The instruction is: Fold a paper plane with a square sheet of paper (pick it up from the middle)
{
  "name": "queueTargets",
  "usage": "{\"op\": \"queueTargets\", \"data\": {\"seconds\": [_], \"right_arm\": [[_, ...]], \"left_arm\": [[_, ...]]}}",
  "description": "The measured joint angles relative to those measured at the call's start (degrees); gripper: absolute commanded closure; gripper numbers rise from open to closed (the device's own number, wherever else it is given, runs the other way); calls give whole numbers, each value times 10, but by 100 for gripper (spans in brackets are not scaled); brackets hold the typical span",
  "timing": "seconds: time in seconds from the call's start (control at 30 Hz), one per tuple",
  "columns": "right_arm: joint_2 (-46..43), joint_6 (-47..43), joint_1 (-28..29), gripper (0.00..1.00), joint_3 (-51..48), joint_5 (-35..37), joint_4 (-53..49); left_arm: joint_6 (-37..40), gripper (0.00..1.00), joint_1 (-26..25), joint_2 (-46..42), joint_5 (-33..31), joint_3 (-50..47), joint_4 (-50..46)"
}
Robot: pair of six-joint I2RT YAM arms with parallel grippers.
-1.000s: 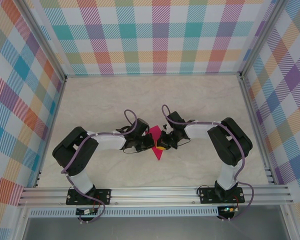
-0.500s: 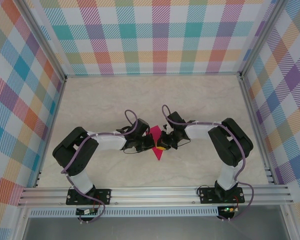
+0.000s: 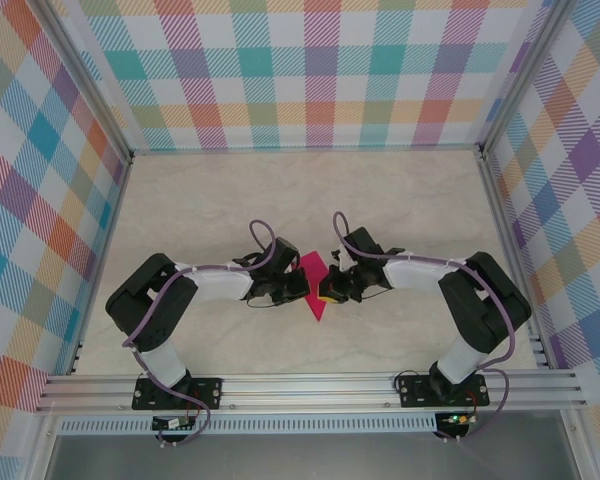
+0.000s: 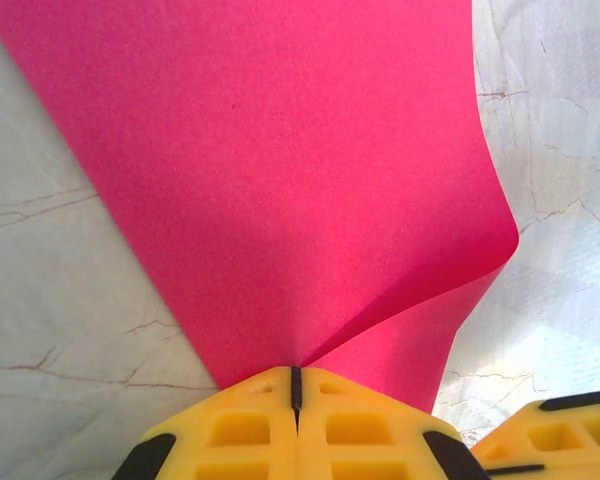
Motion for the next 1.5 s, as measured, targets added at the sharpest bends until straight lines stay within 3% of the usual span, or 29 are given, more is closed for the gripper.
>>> {"op": "queueTargets", "data": {"seconds": [0.3,1.13,1.5], "right_arm": [[-7,0,12,94,-42,-17,7],[-31,0,14,94,-43,-7,28],[10,-1,14,94,-33,-4,33]], "left_arm": [[0,98,-1,0,-1,0,-1],[2,98,-6,0,-15,6,-11],[3,98,-6,0,-15,6,-11]]}}
